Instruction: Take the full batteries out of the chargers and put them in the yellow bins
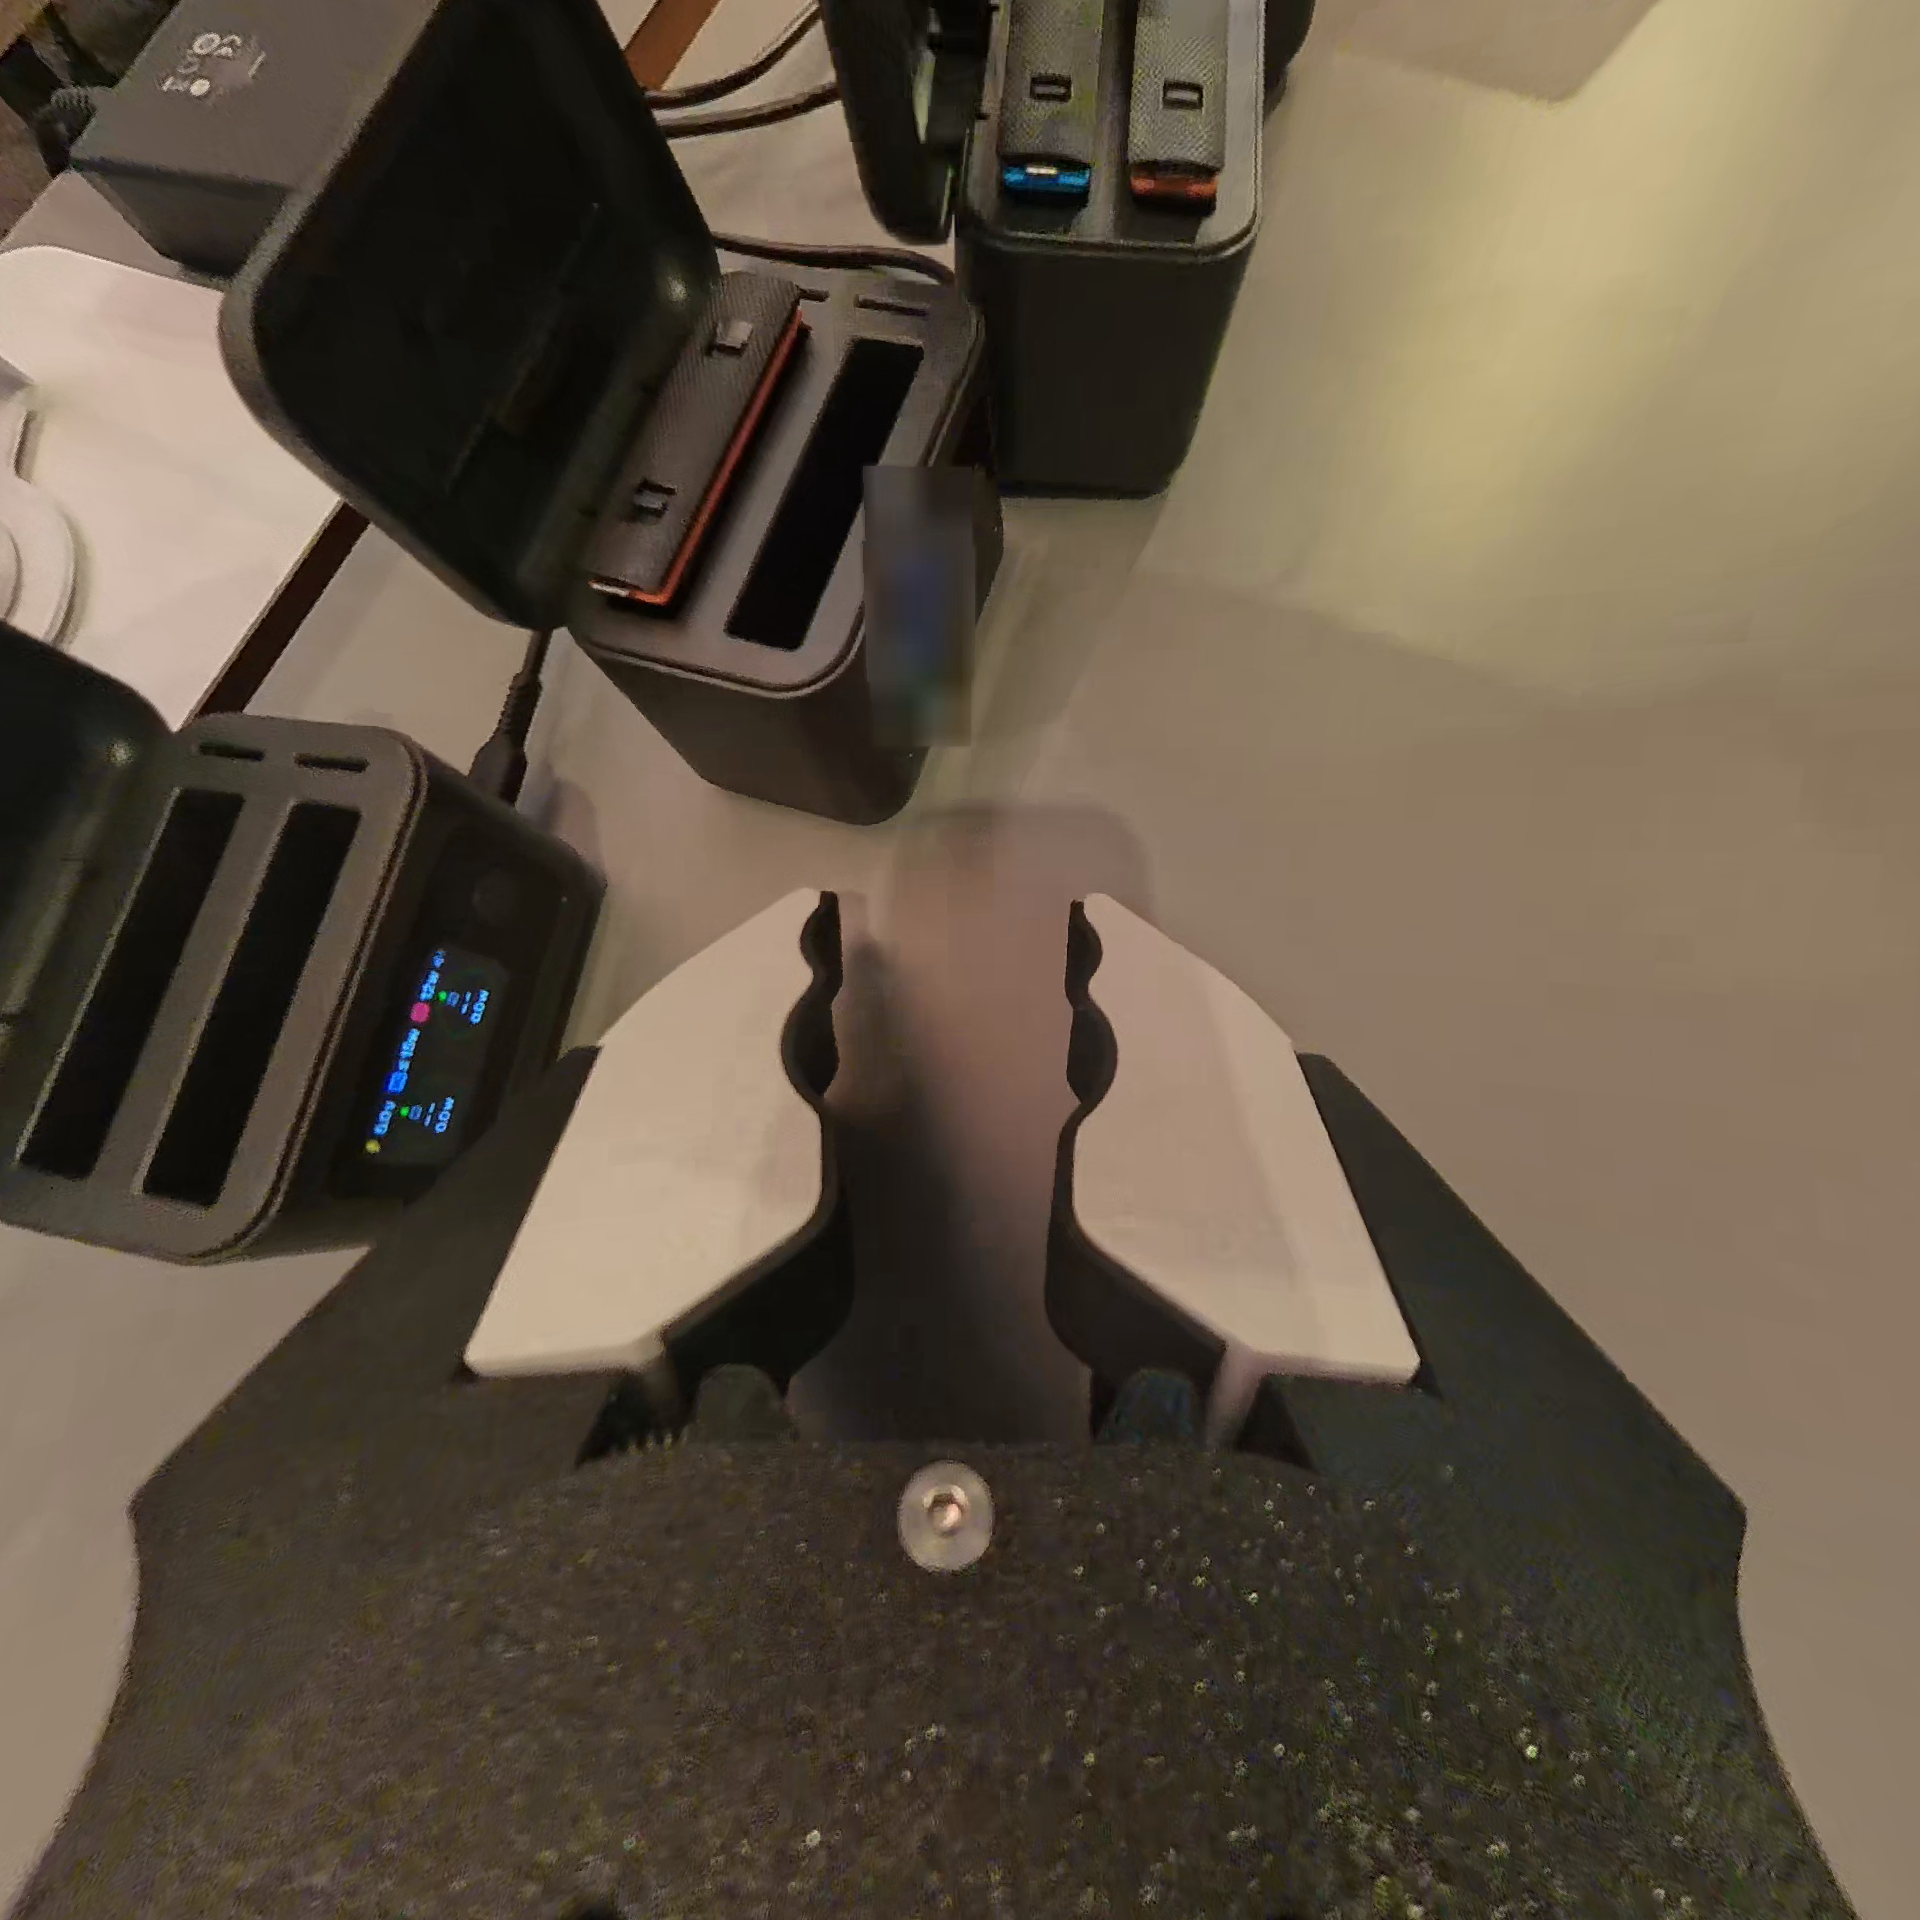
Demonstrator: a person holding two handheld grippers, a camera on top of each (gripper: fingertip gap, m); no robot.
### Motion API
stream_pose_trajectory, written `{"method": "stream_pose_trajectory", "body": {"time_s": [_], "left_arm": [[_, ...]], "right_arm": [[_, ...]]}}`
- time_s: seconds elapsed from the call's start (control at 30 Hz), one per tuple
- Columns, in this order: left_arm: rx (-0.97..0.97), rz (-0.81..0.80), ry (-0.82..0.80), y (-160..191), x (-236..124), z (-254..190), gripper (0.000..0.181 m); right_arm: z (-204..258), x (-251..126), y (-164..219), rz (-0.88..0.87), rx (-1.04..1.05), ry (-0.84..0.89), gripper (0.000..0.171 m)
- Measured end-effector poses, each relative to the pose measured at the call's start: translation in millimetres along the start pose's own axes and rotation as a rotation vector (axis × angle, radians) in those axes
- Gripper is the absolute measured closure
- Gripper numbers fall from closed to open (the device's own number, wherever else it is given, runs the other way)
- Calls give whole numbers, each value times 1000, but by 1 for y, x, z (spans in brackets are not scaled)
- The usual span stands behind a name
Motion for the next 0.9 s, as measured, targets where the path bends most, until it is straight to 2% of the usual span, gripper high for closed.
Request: {"method": "stream_pose_trajectory", "body": {"time_s": [0.23,0.4,0.5,0.6,0.7,0.77,0.83,0.9], "left_arm": [[-1,-8,3,0,1,0,140],[-1,-12,7,0,1,-1,140],[-5,-16,8,0,2,0,140],[-7,-18,5,0,1,0,141],[-14,-26,3,1,1,1,141],[-21,-32,3,0,2,1,141],[-25,-34,3,0,1,1,141],[-29,-38,5,0,1,1,141]], "right_arm": [[-6,5,-11,116,84,-68,148],[-5,5,-12,101,45,-71,147],[-4,-3,-11,65,23,-46,140],[0,-33,-18,-147,25,7,138],[12,-74,-21,-514,80,113,139],[22,-94,-7,-722,143,240,143],[40,-96,15,-850,227,306,154],[60,-86,37,-905,322,332,157]]}}
Point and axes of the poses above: each gripper's, where its closed fingertips meet, x out along the fingers, y out of its underside, z = x × y across the jaws, the point moved 4 cm from there along -x, back along the fingers, and after that the axes turned 4 degrees about -y, right-handed, at the moved point
